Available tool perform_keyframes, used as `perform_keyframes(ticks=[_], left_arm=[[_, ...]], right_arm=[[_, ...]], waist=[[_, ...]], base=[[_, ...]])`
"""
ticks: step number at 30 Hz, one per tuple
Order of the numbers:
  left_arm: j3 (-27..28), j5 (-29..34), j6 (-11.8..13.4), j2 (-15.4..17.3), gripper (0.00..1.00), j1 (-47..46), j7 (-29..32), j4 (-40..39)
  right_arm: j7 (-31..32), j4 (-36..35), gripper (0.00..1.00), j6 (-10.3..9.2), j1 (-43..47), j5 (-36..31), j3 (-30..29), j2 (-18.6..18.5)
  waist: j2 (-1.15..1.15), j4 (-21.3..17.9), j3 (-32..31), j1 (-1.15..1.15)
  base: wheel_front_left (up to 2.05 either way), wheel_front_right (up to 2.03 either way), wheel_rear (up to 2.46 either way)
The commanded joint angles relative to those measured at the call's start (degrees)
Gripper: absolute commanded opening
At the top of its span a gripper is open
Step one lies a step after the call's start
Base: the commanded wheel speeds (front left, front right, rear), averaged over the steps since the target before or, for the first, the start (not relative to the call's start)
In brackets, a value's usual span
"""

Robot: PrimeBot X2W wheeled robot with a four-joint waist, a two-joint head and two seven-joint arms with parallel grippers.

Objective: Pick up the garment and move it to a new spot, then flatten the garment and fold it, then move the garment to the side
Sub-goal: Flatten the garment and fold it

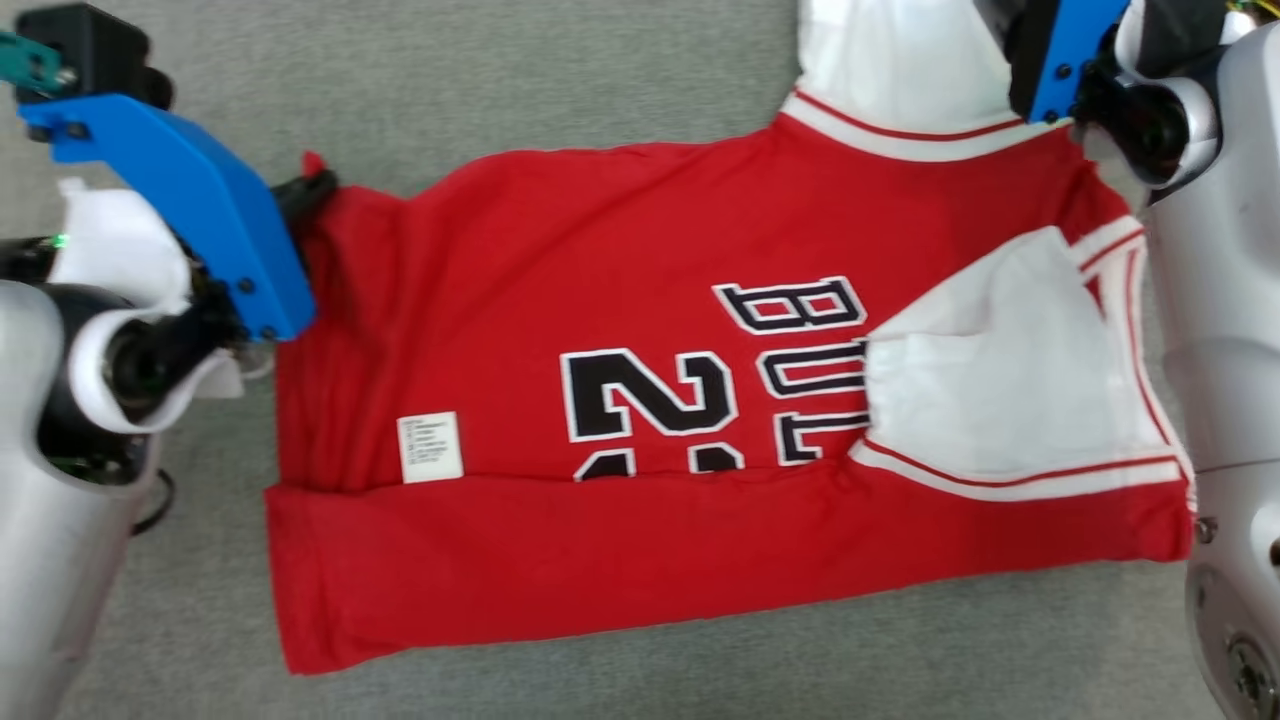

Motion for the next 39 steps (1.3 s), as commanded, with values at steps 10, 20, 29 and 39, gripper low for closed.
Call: perform_keyframes(ticks=[10,20,29,39], left_arm=[[-0.65,0.2,-5.81,-8.02,0.0,0.5,-11.44,2.36],[1.57,-1.28,-8.01,-11.33,0.0,4.44,-19.71,7.61],[6.13,-1.47,-9.06,-13.07,0.0,8.22,-31.01,10.58],[7.52,-2.73,-14.13,-15.9,0.0,17.73,-41.28,12.27]], right_arm=[[-3.69,9.92,1.0,0.02,-3.83,-5.46,-3.41,-3.78],[-6.51,13.8,0.0,0.02,-3.96,-6.75,-6.88,-4.68],[-13.07,12.76,0.0,0.02,-1.82,-1.02,-8.34,-4.2],[-15.56,1.83,0.0,0.02,12.82,11.36,-1.49,-7.13]], waist=[[0.0,8.48,3.0,0.0],[0.0,7.24,1.22,0.0],[0.0,6.07,-2.6,0.0],[0.0,5.67,-10.05,0.0]], base=[[0.0,0.0,0.0],[0.0,0.0,0.0],[0.0,0.0,0.0],[0.0,0.0,0.0]])
